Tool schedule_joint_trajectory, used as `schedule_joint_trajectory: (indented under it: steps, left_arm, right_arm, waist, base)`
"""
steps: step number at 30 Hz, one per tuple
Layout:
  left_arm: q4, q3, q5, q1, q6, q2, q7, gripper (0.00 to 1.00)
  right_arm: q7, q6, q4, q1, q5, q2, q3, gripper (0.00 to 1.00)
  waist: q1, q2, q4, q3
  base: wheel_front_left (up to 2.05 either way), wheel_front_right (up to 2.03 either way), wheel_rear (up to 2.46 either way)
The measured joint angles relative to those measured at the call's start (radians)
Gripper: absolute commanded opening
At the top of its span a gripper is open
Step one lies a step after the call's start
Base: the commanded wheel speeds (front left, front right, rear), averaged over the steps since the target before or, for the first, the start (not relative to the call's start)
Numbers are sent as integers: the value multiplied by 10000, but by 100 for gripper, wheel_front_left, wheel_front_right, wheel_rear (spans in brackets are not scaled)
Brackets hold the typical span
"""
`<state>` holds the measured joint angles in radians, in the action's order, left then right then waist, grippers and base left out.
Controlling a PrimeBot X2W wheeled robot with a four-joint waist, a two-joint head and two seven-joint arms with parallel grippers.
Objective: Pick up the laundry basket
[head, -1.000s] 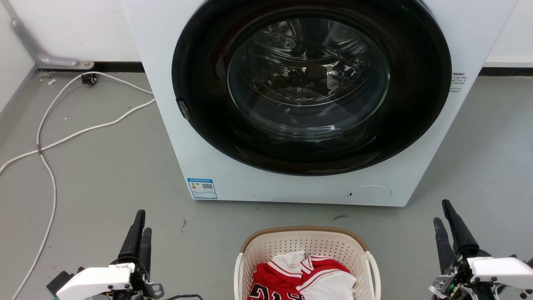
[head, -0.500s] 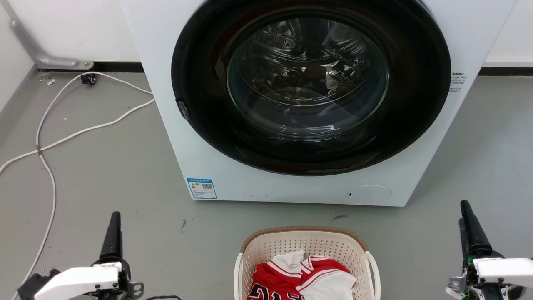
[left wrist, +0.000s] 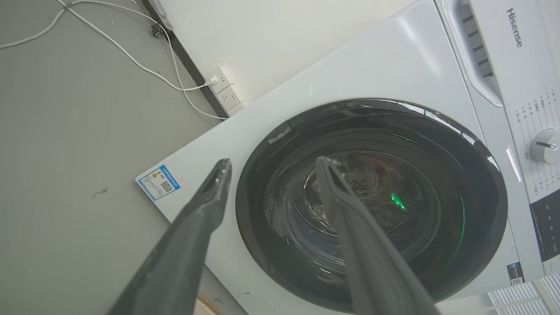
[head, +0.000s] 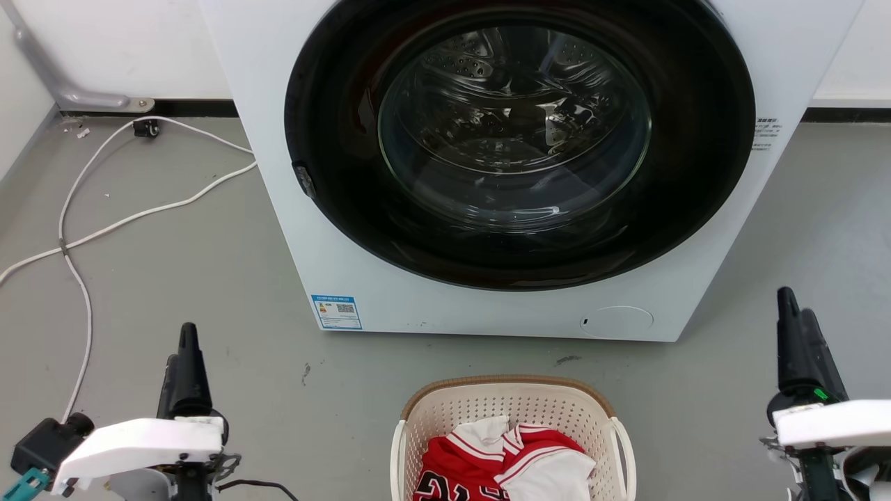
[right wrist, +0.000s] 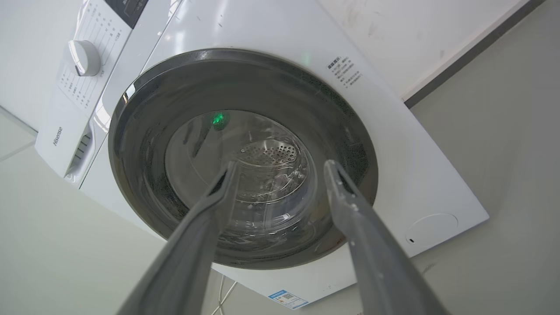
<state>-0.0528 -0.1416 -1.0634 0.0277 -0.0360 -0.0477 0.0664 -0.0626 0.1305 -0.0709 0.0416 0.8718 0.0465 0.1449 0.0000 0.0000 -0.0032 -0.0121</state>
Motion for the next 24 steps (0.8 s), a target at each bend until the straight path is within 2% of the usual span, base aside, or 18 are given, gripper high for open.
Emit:
schedule_joint_trajectory:
  steps: [7, 10, 12, 14, 24]
  left_arm:
    - [364, 573, 899, -231, -27, -2, 240, 100]
    - [412, 742, 1191, -282, 130, -4, 270, 100]
    - [447, 1007, 1756, -356, 441, 0, 380, 100]
    - [477, 1124, 2230, -395, 533, -2, 439, 100]
    - [546, 2031, 4569, -412, 374, -4, 706, 100]
  right_arm:
    - [-230, 2, 754, -50, -1847, 0, -487, 100]
    - [-282, 2, 874, -71, -2251, 0, -594, 100]
    - [-385, 2, 1030, -154, -2801, 0, -727, 100]
    - [-433, 2, 1091, -222, -3114, 0, -761, 100]
    - [-717, 2, 1312, -343, -4729, 2, -892, 100]
  waist:
    - [0, 0, -11, -43]
    - [0, 0, -12, -52]
    - [0, 0, -13, -67]
    - [0, 0, -17, -73]
    - [0, 0, -43, -124]
  base:
    - [0, 0, 0]
    - [0, 0, 0]
    - [0, 0, 0]
    - [0, 0, 0]
    - [0, 0, 0]
